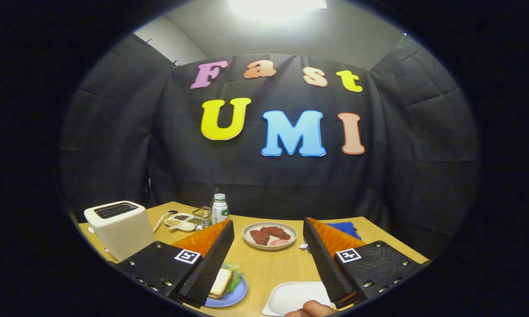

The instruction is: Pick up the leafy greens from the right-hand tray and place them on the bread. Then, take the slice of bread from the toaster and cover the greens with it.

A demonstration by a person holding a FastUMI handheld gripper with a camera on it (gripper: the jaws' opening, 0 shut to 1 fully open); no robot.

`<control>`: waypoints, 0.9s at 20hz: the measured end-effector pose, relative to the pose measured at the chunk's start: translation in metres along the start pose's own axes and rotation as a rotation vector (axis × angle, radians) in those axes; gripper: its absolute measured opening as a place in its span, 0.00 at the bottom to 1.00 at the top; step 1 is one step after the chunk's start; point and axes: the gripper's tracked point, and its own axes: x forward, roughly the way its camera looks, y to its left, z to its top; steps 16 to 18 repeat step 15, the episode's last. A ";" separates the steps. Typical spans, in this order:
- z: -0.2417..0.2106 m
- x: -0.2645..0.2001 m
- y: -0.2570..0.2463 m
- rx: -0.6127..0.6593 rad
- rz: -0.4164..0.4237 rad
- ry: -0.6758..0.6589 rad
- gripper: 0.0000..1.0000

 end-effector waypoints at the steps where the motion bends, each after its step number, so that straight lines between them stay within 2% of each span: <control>1: 0.001 -0.001 -0.011 0.008 -0.011 0.000 0.96; 5: 0.000 -0.010 -0.045 0.038 -0.024 -0.005 0.96; 7: 0.001 -0.019 -0.057 0.064 0.029 -0.019 0.96; 9: 0.010 -0.031 -0.078 0.116 0.119 -0.064 0.96; 13: 0.007 -0.039 -0.209 0.098 0.099 -0.171 0.95; 15: -0.007 -0.037 -0.286 0.110 0.061 -0.214 0.96; 18: -0.007 -0.037 -0.286 0.110 0.061 -0.214 0.96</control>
